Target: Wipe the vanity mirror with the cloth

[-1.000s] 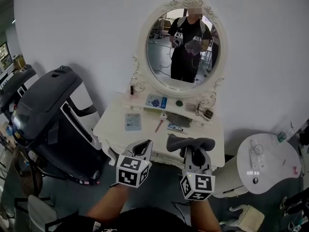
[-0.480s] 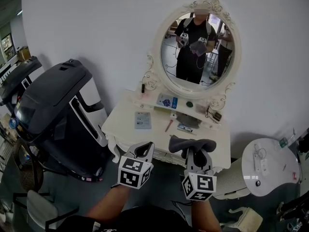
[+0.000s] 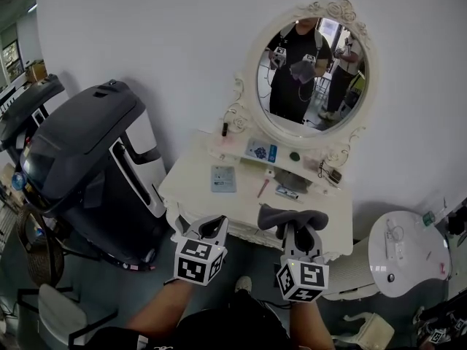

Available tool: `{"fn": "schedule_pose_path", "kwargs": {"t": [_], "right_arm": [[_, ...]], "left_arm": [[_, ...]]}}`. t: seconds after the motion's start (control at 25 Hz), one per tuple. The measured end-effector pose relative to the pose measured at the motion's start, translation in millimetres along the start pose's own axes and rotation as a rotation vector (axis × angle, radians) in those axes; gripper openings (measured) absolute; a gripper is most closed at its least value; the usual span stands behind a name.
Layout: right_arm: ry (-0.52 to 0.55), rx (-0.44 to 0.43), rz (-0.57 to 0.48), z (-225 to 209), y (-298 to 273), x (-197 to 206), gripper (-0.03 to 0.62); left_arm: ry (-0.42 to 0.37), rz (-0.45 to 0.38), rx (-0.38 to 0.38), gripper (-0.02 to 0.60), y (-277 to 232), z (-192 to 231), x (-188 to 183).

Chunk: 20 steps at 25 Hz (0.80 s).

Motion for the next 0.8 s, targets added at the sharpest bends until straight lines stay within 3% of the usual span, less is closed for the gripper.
{"fn": "schedule_pose_path", "kwargs": {"t": [0.28, 0.8], "right_arm": [[-0.014, 0.007, -0.025, -28, -41, 9, 0.041], [-0.091, -0.011, -0.001, -114, -160, 15, 0.041]], "left_arm": [[-0.026, 0.005, -0.011, 0.006, -47, 8, -10], [-0.111, 0.059, -0.018, 0.006, -189, 18, -71]]}}
Point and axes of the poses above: the fingertips, and each gripper's own axes: y backward along the fingers, z to its left, x out of its underside, the point moved 6 cm from there along y, backward along the fingers, and after that the axes turned 1 degree about z, right-handed, at the moved point
